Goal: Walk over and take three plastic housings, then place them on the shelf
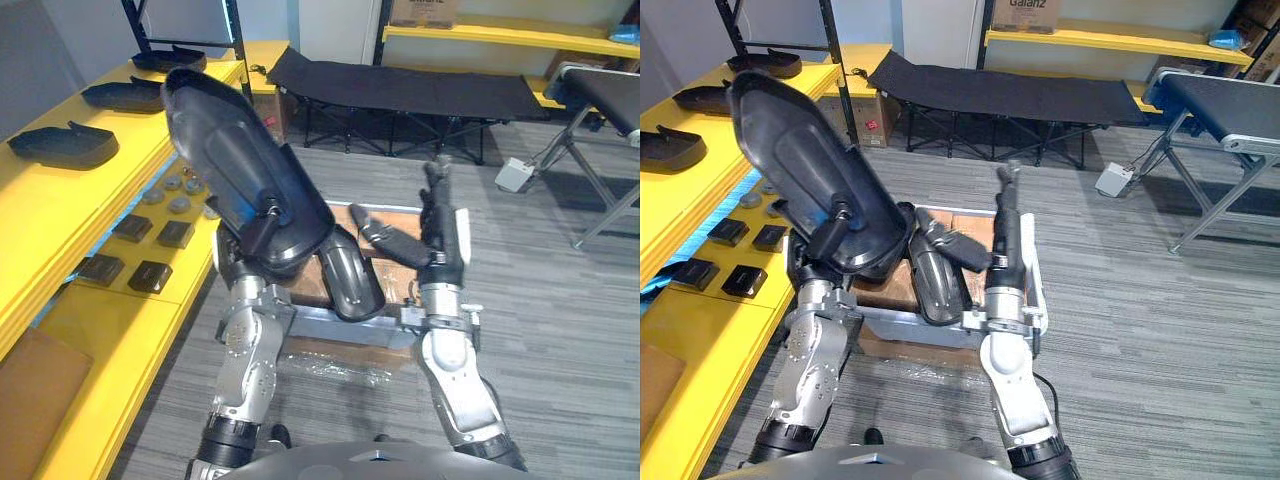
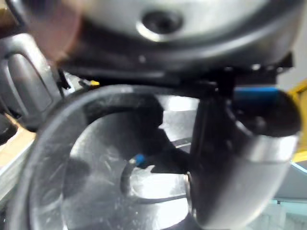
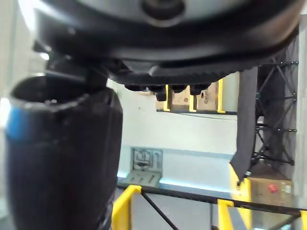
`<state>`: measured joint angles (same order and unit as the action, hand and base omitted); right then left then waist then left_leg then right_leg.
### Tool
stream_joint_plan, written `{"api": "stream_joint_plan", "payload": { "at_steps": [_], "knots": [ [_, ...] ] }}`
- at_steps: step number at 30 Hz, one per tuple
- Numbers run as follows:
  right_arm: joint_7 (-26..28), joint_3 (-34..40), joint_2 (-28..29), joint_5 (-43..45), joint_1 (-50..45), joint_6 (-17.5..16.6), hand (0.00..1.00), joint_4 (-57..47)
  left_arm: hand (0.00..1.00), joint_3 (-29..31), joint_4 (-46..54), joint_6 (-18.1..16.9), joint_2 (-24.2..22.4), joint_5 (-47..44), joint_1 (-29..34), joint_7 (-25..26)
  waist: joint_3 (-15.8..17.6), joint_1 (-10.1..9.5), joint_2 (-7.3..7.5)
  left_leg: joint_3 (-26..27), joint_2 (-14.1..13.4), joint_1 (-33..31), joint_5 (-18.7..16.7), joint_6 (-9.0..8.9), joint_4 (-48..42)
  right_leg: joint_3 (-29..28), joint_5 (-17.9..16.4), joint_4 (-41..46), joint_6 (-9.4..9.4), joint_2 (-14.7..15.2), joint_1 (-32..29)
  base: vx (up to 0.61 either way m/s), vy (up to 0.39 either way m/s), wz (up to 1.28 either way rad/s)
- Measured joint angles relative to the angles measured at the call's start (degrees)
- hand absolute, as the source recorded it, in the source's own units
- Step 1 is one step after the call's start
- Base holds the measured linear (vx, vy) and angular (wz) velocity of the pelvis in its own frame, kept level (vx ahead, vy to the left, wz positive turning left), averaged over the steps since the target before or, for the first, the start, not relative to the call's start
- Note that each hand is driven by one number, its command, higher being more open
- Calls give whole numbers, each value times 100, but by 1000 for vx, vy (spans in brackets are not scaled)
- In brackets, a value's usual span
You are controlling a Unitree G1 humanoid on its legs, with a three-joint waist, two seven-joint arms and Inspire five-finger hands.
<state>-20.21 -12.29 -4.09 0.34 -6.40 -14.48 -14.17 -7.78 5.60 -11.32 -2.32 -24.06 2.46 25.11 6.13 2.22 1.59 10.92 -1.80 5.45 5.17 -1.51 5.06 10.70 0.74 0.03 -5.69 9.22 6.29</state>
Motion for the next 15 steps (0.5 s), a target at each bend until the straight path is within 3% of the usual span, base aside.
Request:
{"api": "stream_joint_plan", "payload": {
  "at_steps": [3, 8, 11, 15],
  "knots": [
    [353, 519, 14, 686, -197, -347, 100, -112, 0, 446, 13, -34, 11, 585, 234, 149, -1, 45, -1, 24, -11, 1, -21, -14, -1, -10, 1, -2, -3, -9, -7, 0, 0, -2],
    [1043, 982, 49, 1651, -584, -332, 100, -133, 0, 944, 129, -168, 54, 1355, 427, 369, -2, 90, -8, 63, -51, 0, -47, -48, -1, -55, -4, -2, 2, -48, -21, 5, -2, -4],
    [1229, 1253, 52, 1802, -868, -109, 100, -109, 0, 1074, 262, -380, 71, 1522, 502, 154, -8, 89, -35, 87, -66, -5, -60, -61, -1, -87, -10, 3, 12, -63, -18, 23, -4, -3],
    [1050, 1556, 199, 1611, -998, 387, 100, 245, 0, 1044, 701, -521, 78, 815, 731, -671, -33, 121, -91, 118, -74, -1, -82, -59, 2, -132, -13, 2, 13, -66, -27, 14, 4, -4]
  ]
}}
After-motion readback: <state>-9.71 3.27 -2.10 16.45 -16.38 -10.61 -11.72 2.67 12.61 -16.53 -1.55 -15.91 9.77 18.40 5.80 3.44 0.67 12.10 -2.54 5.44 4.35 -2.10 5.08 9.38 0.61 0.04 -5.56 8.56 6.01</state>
